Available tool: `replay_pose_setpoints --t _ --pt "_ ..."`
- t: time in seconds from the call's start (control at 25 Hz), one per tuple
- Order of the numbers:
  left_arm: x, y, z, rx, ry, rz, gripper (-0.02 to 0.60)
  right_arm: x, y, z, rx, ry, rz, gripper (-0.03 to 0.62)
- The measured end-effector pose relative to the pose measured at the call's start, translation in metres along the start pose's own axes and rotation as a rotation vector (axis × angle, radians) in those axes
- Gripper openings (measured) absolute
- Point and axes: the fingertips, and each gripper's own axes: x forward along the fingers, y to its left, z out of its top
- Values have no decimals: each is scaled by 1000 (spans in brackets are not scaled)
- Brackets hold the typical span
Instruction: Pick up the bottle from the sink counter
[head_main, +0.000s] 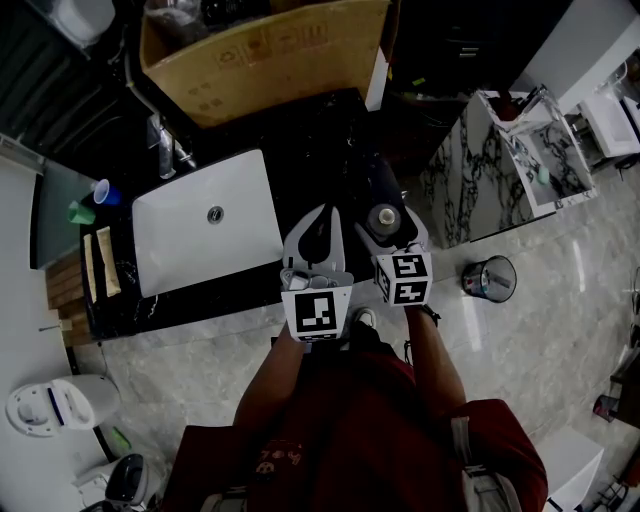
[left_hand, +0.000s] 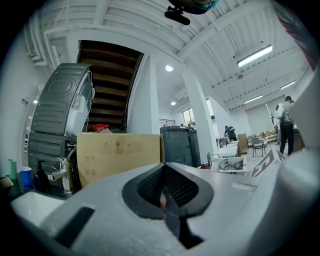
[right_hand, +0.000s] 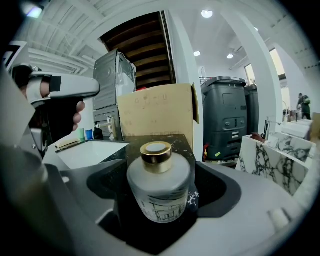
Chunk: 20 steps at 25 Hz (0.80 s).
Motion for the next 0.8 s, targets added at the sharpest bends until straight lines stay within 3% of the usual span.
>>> replay_pose_setpoints --t 0.4,0.8 --pt "2 1 -5 8 15 -2 0 6 0 -8 -10 39 9 409" --pt "4 7 -1 -7 -18 6 0 8 -1 -13 -79 66 -23 337"
